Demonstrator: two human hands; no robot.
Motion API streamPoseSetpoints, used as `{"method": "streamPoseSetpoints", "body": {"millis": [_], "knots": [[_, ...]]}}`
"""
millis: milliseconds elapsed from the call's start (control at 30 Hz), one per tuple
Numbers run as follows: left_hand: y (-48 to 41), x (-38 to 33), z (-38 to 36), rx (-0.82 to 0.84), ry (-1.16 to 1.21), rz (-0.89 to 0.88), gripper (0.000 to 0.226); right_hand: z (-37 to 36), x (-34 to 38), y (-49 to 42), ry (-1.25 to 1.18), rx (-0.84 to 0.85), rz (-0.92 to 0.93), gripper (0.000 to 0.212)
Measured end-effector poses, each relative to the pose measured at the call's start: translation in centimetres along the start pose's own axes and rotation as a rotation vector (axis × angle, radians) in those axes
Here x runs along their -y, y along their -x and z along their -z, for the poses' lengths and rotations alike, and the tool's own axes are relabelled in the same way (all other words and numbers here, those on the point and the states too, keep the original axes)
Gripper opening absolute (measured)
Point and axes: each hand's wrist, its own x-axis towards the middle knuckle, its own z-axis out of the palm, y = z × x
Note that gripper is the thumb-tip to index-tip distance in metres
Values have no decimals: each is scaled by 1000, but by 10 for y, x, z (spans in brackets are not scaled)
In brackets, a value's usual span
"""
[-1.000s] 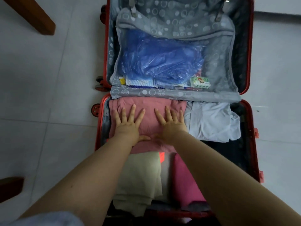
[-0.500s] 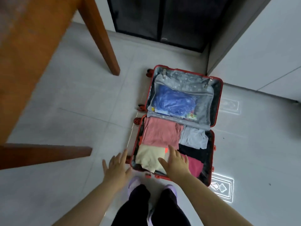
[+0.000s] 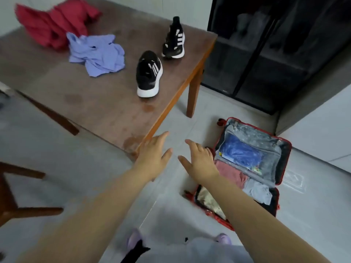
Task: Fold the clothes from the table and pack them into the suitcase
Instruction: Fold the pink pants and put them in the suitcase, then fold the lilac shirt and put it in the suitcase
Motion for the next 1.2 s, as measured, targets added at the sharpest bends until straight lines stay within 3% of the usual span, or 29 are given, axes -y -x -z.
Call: {"method": "streamPoseSetpoints", "body": {"millis": [233, 467, 833, 1000, 1200], "knots": [[2, 104, 82, 7, -120, -16, 53, -53, 115, -32, -6, -17, -26, 54], [-29, 175, 124, 105, -201, -25, 53, -62, 168, -88, -101, -52, -17, 41], [-153, 268, 220, 43, -207, 94, 60, -50, 257, -262, -87, -94, 155, 45], [-217, 316, 251, 0, -184, 83, 63, -38, 283, -329, -88, -112, 194, 45], [-305, 369, 276, 32, -202, -64, 60, -59, 317, -404, -120, -158, 113, 48]]}}
